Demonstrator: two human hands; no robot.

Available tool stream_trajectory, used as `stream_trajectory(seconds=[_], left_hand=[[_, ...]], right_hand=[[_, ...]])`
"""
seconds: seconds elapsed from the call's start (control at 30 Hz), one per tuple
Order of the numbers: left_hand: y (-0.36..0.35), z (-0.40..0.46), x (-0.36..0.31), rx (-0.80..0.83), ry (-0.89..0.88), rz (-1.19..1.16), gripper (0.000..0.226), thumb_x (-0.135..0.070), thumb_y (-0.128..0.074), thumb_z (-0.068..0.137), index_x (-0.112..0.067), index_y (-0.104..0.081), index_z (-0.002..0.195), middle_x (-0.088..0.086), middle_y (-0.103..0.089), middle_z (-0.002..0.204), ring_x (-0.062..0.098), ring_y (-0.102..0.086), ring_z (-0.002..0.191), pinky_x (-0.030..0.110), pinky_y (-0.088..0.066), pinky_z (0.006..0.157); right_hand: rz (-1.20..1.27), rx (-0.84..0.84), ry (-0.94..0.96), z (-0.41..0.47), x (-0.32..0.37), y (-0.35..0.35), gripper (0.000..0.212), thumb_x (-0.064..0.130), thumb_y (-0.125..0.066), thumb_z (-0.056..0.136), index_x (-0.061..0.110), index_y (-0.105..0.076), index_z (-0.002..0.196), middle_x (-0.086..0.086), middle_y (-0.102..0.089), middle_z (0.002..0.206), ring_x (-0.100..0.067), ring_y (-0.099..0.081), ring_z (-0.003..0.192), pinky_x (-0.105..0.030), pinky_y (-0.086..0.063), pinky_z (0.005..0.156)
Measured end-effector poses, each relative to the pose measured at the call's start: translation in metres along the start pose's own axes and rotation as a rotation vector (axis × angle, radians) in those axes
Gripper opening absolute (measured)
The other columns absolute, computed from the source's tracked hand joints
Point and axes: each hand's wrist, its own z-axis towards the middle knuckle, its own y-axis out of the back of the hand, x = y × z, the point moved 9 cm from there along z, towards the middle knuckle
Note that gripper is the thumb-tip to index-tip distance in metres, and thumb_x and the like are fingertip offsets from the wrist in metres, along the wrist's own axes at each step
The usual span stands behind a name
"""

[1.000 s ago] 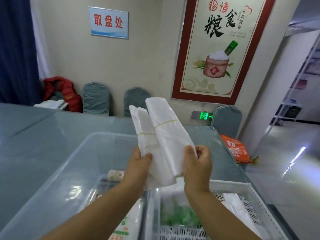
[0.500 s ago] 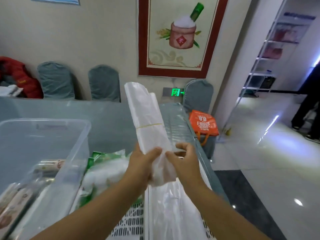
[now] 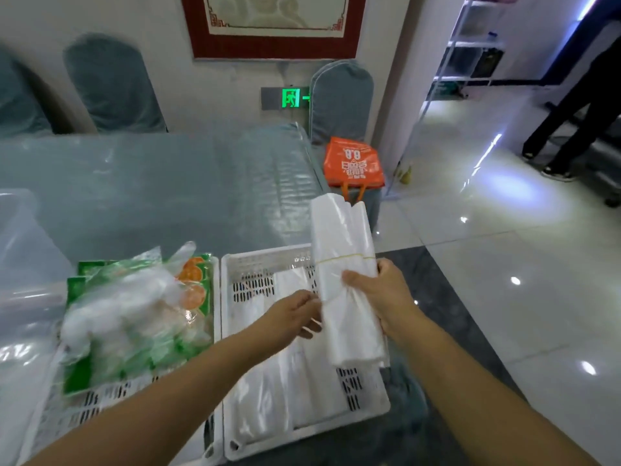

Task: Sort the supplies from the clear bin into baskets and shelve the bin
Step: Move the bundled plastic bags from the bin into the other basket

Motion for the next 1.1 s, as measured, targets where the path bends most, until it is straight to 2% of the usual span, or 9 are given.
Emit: stream_trajectory(seconds=[0.1,0.23,0.33,0.43,0.6,0.67,0.77,0.93,1.1], left_hand=[[-0.02,0.016,0.023,0.111,-0.163,0.855,0.039,-0.009,-0.043,0.091,-0.022,-0.048,0.127,0.002,-0.054,0.13,0.021,-0.05,0.117,0.036,-0.043,0.097],[-0.066,0.023,0.045,0.36,-0.548,1.293,0.071,-0.001,-0.058,0.079,-0.019,-0.03,0.142,0.003,-0.034,0.149,0.022,-0.023,0.139,0.037,-0.008,0.115],[-0.071,0.032,0.048,0.364,-0.624,1.417,0.075,-0.006,-0.064,0.075,-0.018,-0.03,0.141,0.006,-0.038,0.143,0.025,-0.025,0.137,0.043,-0.004,0.116],[-0.072,0.036,0.043,0.32,-0.697,1.482,0.057,-0.007,-0.06,0.076,-0.014,-0.044,0.13,0.009,-0.048,0.124,0.029,-0.039,0.12,0.043,-0.013,0.114],[-0.065,0.03,0.036,0.253,-0.806,1.509,0.039,-0.012,-0.064,0.073,-0.019,-0.061,0.111,0.005,-0.059,0.119,0.028,-0.05,0.115,0.039,-0.031,0.109],[-0.063,0.03,0.036,0.277,-0.785,1.448,0.047,-0.013,-0.067,0.071,-0.022,-0.059,0.116,0.001,-0.055,0.13,0.025,-0.045,0.126,0.037,-0.031,0.109],[-0.062,0.041,0.047,0.349,-0.619,1.424,0.065,-0.01,-0.063,0.077,-0.019,-0.039,0.137,0.003,-0.035,0.148,0.023,-0.026,0.137,0.038,-0.025,0.111],[-0.063,0.049,0.043,0.39,-0.58,1.516,0.067,-0.018,-0.074,0.069,-0.013,-0.044,0.129,0.007,-0.05,0.13,0.028,-0.04,0.12,0.041,-0.028,0.106],[-0.067,0.055,0.039,0.463,-0.586,1.554,0.078,-0.03,-0.084,0.057,-0.018,-0.045,0.124,0.006,-0.051,0.118,0.026,-0.041,0.11,0.04,-0.035,0.095]], right_hand=[[-0.175,-0.096,0.005,0.003,-0.014,0.03,0.04,0.021,-0.079,0.07,0.017,-0.051,0.097,0.0,-0.063,0.095,-0.015,-0.064,0.08,-0.027,-0.05,0.06],[-0.31,-0.155,0.047,-0.002,-0.027,0.049,0.037,0.023,-0.078,0.07,0.023,-0.048,0.092,0.005,-0.06,0.092,-0.008,-0.06,0.079,-0.021,-0.044,0.058],[-0.38,-0.177,0.069,-0.004,-0.034,0.049,0.036,0.024,-0.077,0.069,0.029,-0.046,0.084,0.009,-0.058,0.088,-0.003,-0.057,0.076,-0.017,-0.04,0.056],[-0.423,-0.18,0.069,-0.005,-0.041,0.039,0.037,0.026,-0.078,0.069,0.026,-0.046,0.088,0.01,-0.056,0.087,-0.002,-0.056,0.077,-0.018,-0.041,0.059],[-0.556,-0.168,0.093,-0.005,-0.045,0.015,0.037,0.031,-0.075,0.07,0.027,-0.044,0.09,0.012,-0.055,0.082,-0.002,-0.054,0.071,-0.018,-0.04,0.055],[-0.628,-0.178,0.102,-0.006,-0.046,0.009,0.037,0.032,-0.074,0.071,0.027,-0.043,0.09,0.011,-0.055,0.083,-0.002,-0.053,0.069,-0.017,-0.038,0.053],[-0.677,-0.204,0.102,-0.007,-0.045,0.006,0.038,0.031,-0.074,0.072,0.025,-0.042,0.092,0.007,-0.055,0.086,-0.006,-0.053,0.07,-0.017,-0.036,0.054],[-0.75,-0.234,0.131,-0.01,-0.036,0.013,0.037,0.032,-0.072,0.075,0.024,-0.041,0.094,0.015,-0.051,0.075,0.0,-0.051,0.064,-0.016,-0.036,0.051],[-0.719,-0.266,0.117,-0.014,-0.036,0.025,0.037,0.032,-0.072,0.073,0.023,-0.042,0.093,0.013,-0.052,0.076,-0.002,-0.052,0.064,-0.02,-0.039,0.05]])
